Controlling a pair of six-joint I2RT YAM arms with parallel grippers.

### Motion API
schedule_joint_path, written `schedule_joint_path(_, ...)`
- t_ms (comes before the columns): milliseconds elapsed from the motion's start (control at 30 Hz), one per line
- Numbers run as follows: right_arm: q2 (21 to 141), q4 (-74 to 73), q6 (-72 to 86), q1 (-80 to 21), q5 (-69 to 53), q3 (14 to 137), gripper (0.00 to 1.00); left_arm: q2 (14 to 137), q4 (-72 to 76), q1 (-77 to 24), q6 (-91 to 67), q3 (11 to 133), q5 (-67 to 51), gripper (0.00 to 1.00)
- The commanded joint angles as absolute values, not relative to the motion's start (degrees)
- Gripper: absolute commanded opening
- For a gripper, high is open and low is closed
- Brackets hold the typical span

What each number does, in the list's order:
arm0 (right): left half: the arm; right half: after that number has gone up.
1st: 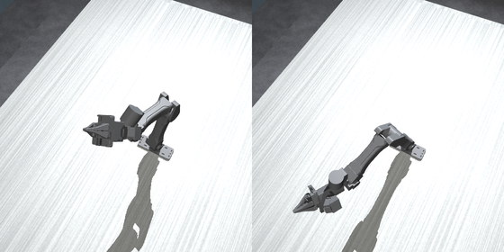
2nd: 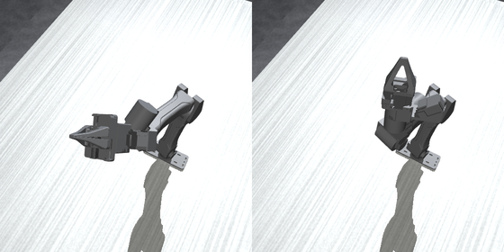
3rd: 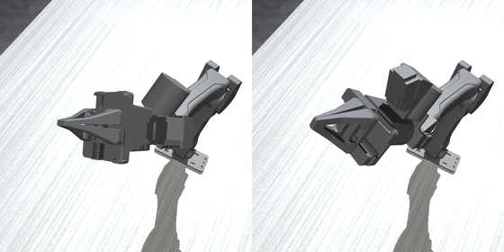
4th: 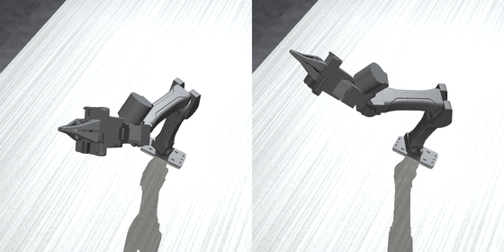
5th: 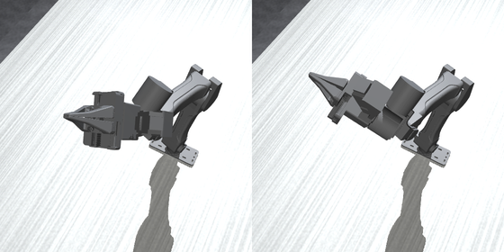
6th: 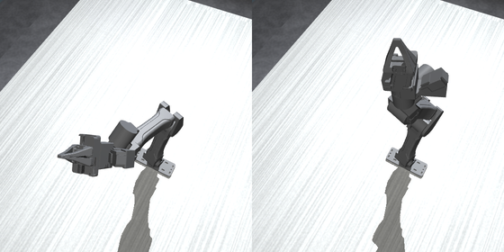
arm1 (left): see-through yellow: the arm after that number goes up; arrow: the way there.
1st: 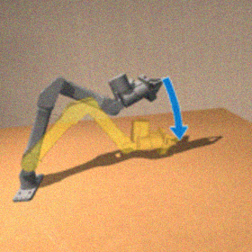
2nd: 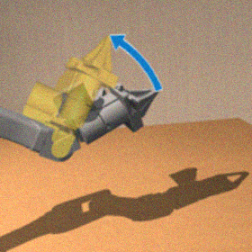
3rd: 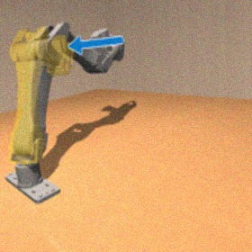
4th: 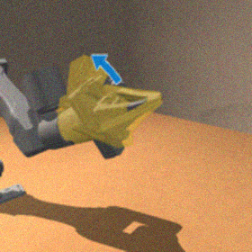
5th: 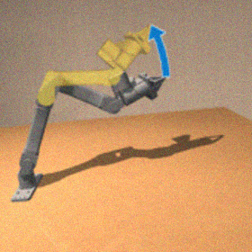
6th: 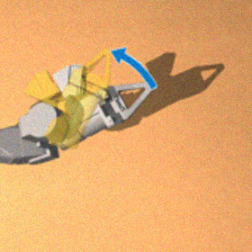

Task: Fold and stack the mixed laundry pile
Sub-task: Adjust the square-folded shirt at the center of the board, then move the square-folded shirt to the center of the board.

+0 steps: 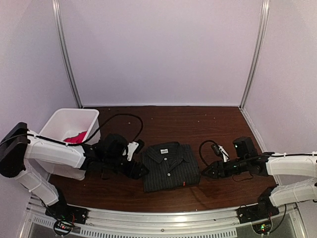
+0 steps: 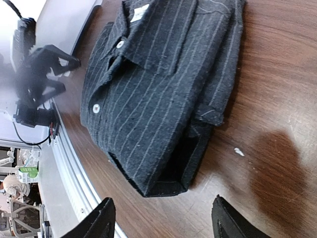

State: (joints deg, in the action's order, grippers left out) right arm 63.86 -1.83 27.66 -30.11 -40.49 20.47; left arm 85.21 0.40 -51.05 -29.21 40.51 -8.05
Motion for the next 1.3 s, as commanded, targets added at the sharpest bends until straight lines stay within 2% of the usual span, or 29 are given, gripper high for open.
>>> schedule_joint_path(0,60.94,5.71,28.68,-32.33,-42.86,19.26,0.69,84.95,10.31,-55.64,-38.27,34.72,-11.54,0.70)
schedule_joint_path(167,65.03,7.97,26.15,-33.28,-43.31,18.98,0.71,87.16,15.07,-58.22,-42.44,31.59,-11.84,0.69)
schedule_joint_path(333,74.09,11.82,23.80,-34.63,-44.26,20.67,0.63,89.34,18.38,-59.39,-43.74,30.93,-12.90,0.67)
schedule_joint_path(467,78.46,12.58,22.77,-36.53,-44.21,22.10,0.55,92.51,22.85,-59.38,-44.72,31.07,-14.13,0.61)
schedule_joint_path(533,79.06,12.20,22.88,-37.14,-44.13,23.08,0.44,94.35,23.79,-59.38,-45.50,31.33,-14.13,0.51)
schedule_joint_path(567,79.17,11.98,23.12,-37.28,-44.04,23.37,0.36,94.88,23.97,-59.41,-45.73,31.33,-14.10,0.42)
schedule_joint_path(667,79.72,7.75,24.18,-37.40,-43.25,25.16,0.03,94.18,22.95,-59.26,-45.89,31.22,-12.32,0.20)
schedule_joint_path(700,79.86,4.97,24.61,-37.34,-42.64,25.81,0.00,93.23,20.97,-59.12,-45.40,31.59,-11.24,0.12)
schedule_joint_path(733,79.84,2.21,25.22,-37.35,-41.91,26.10,0.00,92.47,17.55,-58.95,-44.81,32.05,-10.19,0.03)
schedule_joint_path(767,79.70,0.08,26.07,-37.35,-41.35,26.07,0.00,91.74,14.84,-58.82,-44.35,32.48,-8.90,0.00)
schedule_joint_path(1067,87.76,-2.29,29.64,-37.43,-46.34,24.70,0.00,93.89,4.38,-57.99,-41.85,35.30,-3.83,0.00)
schedule_joint_path(1100,87.13,-3.26,29.29,-37.42,-47.41,25.60,0.01,93.71,3.68,-57.97,-41.31,35.68,-3.69,0.04)
schedule_joint_path(1133,85.59,-5.52,28.57,-37.45,-47.49,26.91,0.15,92.89,3.69,-57.93,-40.67,35.65,-3.97,0.14)
schedule_joint_path(1200,80.43,-11.63,26.60,-37.42,-45.74,29.98,0.35,89.14,3.54,-57.90,-39.14,35.34,-3.83,0.35)
schedule_joint_path(1267,74.28,-16.34,25.82,-37.29,-44.07,32.79,0.48,83.56,1.69,-57.92,-36.69,35.69,-3.06,0.48)
